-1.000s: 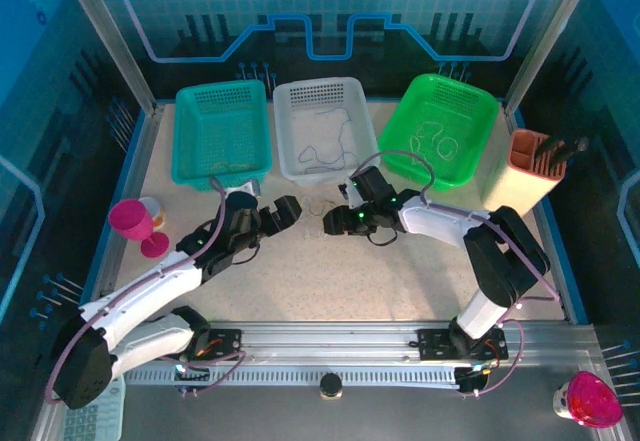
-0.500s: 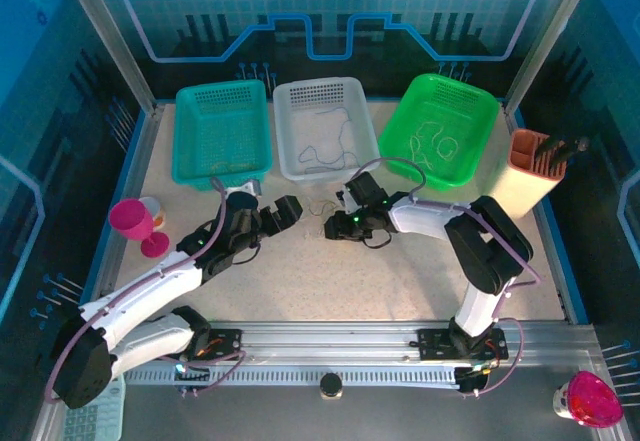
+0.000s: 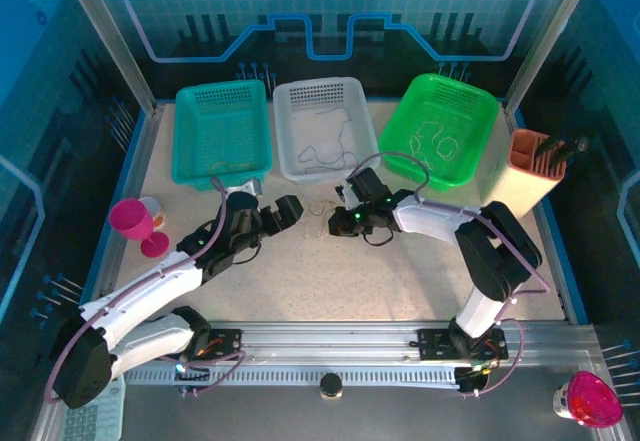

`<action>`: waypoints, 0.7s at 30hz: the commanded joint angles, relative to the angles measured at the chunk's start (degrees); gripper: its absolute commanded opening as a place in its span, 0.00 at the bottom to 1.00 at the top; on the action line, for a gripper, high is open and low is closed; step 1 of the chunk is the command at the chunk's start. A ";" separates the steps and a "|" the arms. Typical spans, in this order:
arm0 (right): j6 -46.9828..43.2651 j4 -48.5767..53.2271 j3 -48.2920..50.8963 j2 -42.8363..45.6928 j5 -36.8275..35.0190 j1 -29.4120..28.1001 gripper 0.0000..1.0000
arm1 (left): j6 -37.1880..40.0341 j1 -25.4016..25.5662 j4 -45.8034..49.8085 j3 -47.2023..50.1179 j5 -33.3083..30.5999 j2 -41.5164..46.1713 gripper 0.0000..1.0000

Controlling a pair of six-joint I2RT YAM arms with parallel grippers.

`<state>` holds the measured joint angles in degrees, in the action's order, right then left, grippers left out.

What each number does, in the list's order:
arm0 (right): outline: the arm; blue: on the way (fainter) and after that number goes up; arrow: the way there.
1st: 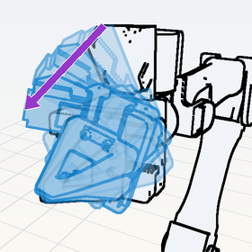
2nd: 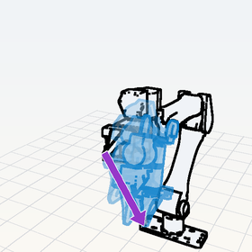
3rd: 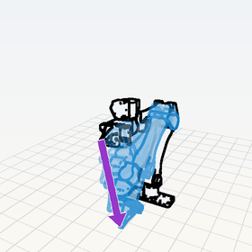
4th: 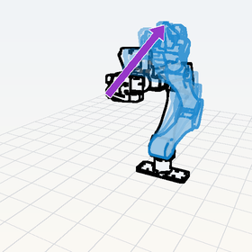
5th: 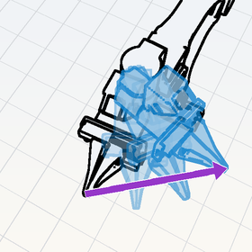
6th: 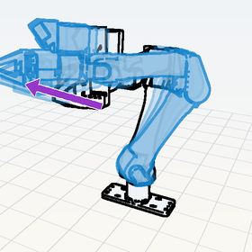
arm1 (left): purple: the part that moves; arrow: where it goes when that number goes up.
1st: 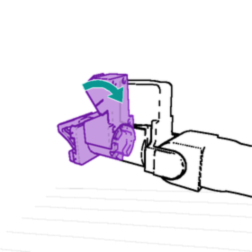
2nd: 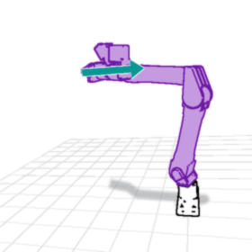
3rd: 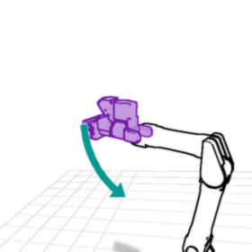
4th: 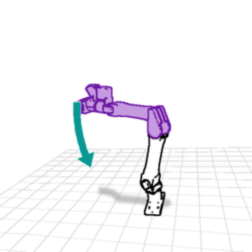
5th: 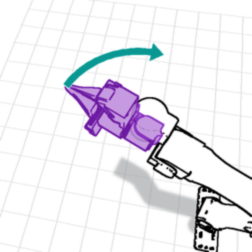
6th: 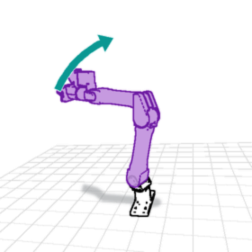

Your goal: Untangle the cables

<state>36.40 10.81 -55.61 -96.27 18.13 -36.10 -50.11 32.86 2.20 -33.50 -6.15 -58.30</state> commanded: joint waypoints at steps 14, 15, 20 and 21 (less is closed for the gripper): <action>4.81 -0.20 -1.21 -3.24 0.21 -0.63 0.52 | 0.10 0.45 -0.48 -0.34 -0.61 0.65 0.99; 4.88 -0.39 -1.50 -3.67 0.33 -0.64 0.52 | 0.10 0.46 -0.54 -0.34 -0.66 0.65 0.99; 5.14 -1.30 -2.96 -6.07 0.32 -0.56 0.50 | -0.16 0.51 -0.70 -0.41 -0.53 0.47 0.99; 5.24 -1.60 -3.13 -6.37 0.40 -0.43 0.48 | -0.14 0.50 -0.70 -0.43 -0.53 0.48 0.99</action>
<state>40.80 10.63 -56.93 -101.41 18.22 -36.10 -50.11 32.86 2.22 -33.50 -6.17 -58.46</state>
